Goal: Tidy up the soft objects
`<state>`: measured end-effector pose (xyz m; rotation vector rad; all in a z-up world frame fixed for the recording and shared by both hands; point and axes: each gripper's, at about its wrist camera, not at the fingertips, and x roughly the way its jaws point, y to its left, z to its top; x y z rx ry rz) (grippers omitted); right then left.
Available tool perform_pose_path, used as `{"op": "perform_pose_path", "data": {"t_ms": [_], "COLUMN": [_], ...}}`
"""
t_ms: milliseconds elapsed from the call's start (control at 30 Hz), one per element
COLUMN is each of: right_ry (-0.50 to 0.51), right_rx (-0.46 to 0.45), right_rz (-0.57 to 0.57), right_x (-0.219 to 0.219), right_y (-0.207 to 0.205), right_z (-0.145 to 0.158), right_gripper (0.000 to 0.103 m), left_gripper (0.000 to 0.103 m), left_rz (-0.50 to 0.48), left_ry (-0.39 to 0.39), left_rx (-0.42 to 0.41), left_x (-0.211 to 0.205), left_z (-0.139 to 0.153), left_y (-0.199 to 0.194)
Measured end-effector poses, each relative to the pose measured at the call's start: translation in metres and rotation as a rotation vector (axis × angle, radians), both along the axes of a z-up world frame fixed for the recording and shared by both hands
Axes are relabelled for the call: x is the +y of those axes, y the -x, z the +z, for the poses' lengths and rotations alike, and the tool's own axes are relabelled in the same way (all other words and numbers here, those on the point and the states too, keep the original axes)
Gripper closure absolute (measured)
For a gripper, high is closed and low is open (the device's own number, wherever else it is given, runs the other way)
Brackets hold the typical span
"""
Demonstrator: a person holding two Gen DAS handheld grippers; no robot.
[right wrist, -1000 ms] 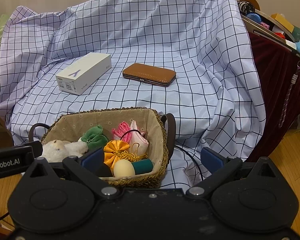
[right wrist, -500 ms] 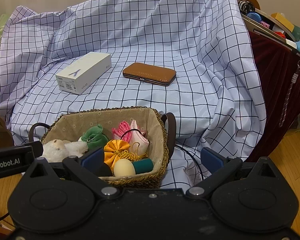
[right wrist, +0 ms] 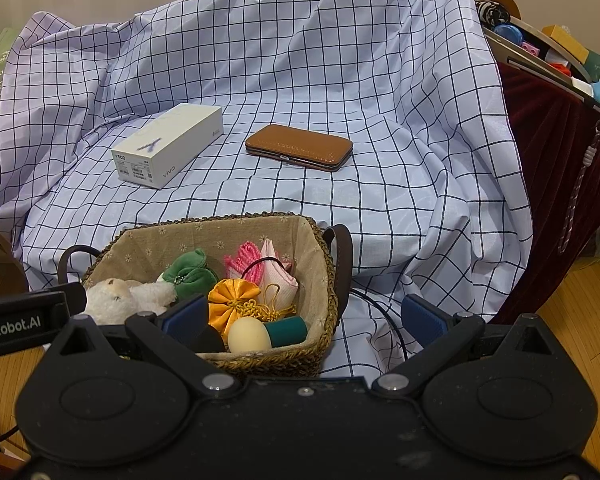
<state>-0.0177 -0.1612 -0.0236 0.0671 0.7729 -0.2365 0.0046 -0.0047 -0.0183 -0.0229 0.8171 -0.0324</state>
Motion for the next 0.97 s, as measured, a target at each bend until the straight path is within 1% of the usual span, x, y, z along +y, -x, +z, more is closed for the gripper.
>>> {"op": "perform_pose_path", "data": {"t_ms": [967], "right_ry": [-0.001], "right_rx": [0.002], "right_rz": [0.0], "right_x": [0.001], "right_y": [0.0003], "right_z": [-0.0006], "right_gripper": [0.0], "left_gripper": [0.004], "left_rz": [0.012], "left_ry": [-0.001], "left_rx": [0.002], "left_x": [0.0013], "left_z": [-0.001], "left_y": [-0.0003]}}
